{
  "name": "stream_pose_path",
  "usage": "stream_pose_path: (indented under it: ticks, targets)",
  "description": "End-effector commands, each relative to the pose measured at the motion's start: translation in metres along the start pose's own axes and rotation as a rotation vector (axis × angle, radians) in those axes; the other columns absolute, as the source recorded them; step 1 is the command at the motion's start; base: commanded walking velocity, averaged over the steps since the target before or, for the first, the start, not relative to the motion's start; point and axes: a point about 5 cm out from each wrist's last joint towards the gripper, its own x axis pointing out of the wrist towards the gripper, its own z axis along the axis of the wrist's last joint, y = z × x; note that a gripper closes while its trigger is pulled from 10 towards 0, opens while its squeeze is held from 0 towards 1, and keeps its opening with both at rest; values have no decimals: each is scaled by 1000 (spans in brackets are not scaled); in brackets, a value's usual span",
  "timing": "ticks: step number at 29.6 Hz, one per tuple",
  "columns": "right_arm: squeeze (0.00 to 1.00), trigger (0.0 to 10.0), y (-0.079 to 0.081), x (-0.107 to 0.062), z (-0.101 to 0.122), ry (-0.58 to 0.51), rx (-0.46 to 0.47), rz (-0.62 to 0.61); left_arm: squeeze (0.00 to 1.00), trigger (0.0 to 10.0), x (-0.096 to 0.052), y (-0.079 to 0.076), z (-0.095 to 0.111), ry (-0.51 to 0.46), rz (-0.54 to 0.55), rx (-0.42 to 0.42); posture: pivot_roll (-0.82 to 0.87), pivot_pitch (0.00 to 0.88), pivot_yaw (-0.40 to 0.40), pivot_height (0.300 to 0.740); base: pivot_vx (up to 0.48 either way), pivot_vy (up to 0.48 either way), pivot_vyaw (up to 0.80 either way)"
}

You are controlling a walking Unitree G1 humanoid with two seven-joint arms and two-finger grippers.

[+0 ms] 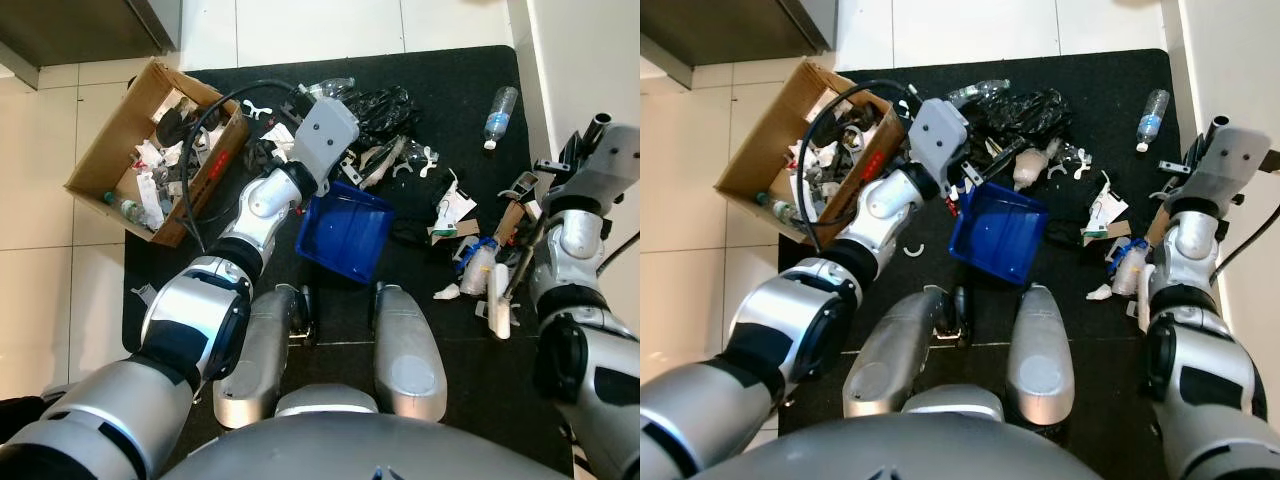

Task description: Sweep floor

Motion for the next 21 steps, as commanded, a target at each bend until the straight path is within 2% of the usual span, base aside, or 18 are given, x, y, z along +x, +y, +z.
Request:
stream_pose_path:
  ticks: [1, 4, 8, 10, 14, 17, 20, 21]
  targets:
    - [0, 10000, 24, -2, -7, 21, 196, 29, 549, 10000, -3, -9, -5, -3, -11, -26, -53, 260, 98, 740, 0, 0, 0]
    - [0, 10000, 34, 0, -5, 11, 257, 49, 553, 10000, -3, -10, -4, -6, -14, -28, -53, 259, 96, 740, 0, 0, 0]
    - [0, 10000, 66, -3, -1, -19, 410, 135, 584, 10000, 0, -11, -3, -11, -18, -33, -59, 256, 90, 740, 0, 0, 0]
    - [0, 10000, 75, -5, -2, -13, 462, 154, 588, 10000, 1, -11, -2, -11, -18, -35, -67, 254, 89, 740, 0, 0, 0]
    - [0, 10000, 85, -9, -3, -12, 480, 195, 596, 10000, 1, -12, -2, -11, -20, -36, -70, 253, 88, 740, 0, 0, 0]
    - [0, 10000, 103, -15, -1, -23, 501, 254, 596, 10000, 2, -13, -2, -9, -23, -39, -78, 249, 88, 740, 0, 0, 0]
    - [0, 10000, 100, -11, 15, -115, 462, 284, 596, 10000, 3, -14, -2, -11, -25, -41, -81, 243, 83, 740, 0, 0, 0]
    - [0, 10000, 100, -11, 15, -115, 462, 284, 596, 10000, 3, -14, -2, -11, -25, -41, -81, 243, 83, 740, 0, 0, 0]
